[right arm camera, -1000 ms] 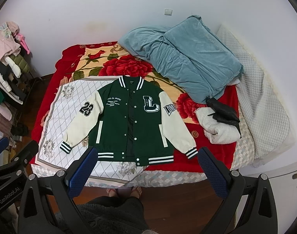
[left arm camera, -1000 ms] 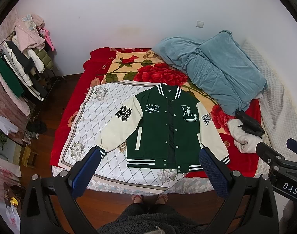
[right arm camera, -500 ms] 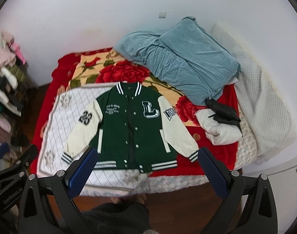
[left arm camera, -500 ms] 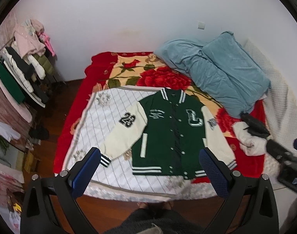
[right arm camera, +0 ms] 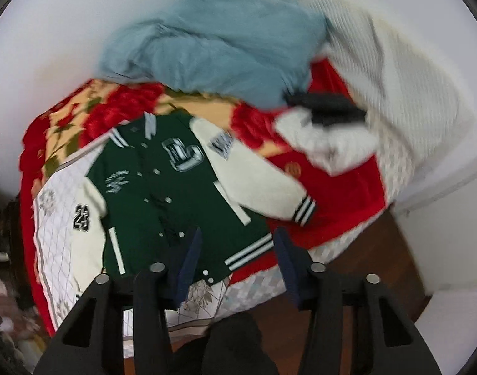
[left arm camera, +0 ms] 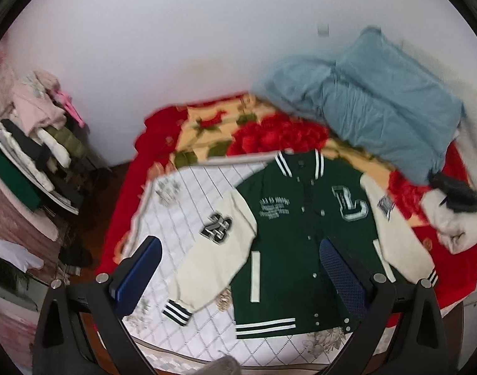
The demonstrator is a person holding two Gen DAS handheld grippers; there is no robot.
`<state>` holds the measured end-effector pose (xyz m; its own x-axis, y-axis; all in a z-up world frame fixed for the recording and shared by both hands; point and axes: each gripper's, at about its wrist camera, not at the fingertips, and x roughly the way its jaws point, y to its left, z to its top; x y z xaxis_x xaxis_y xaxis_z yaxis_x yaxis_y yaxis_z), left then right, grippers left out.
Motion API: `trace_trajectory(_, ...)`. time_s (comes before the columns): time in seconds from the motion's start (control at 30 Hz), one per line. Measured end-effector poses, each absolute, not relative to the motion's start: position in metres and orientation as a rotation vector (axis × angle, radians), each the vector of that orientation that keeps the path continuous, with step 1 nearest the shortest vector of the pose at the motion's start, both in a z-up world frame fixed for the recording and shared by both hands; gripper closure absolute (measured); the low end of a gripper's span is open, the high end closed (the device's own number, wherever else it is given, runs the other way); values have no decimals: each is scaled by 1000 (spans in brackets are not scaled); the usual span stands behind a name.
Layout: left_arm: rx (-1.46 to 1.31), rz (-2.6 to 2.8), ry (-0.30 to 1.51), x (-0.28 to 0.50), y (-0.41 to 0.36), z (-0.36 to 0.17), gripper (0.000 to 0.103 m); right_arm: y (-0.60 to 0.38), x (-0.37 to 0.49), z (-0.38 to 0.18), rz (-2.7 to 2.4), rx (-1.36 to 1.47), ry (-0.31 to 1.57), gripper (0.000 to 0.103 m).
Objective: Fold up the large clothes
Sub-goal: 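Move both tools down toward the jacket's cream sleeve cuffs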
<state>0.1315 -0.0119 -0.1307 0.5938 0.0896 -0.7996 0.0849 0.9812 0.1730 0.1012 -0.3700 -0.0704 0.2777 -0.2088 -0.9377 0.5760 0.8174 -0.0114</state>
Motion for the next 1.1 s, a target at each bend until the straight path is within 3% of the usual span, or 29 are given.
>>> trace_trajectory(0.2,171,84,1049,178,-37,-221,0,-465,96,-212,-577,685,1223,53)
trace_trajectory(0.3,165,147,1124,197,-49,-268,0,-513,92,-289,-622,851,1259,44)
trace_trajectory(0.43,208,207,1214,216,-63,-329,0,-570,75,-402,-701,1121,1290,42)
trace_trajectory(0.63,303,320,1289,222,-58,-398,0,-594,75,-486,-757,1215,1335,42)
trace_trajectory(0.8,376,369,1326,225,-61,-446,0,-533,125,-504,-508,1102,1467,42)
trace_trajectory(1.1,436,374,1382,209,-51,-497,0,-291,278,-547,-112,444,1655,41)
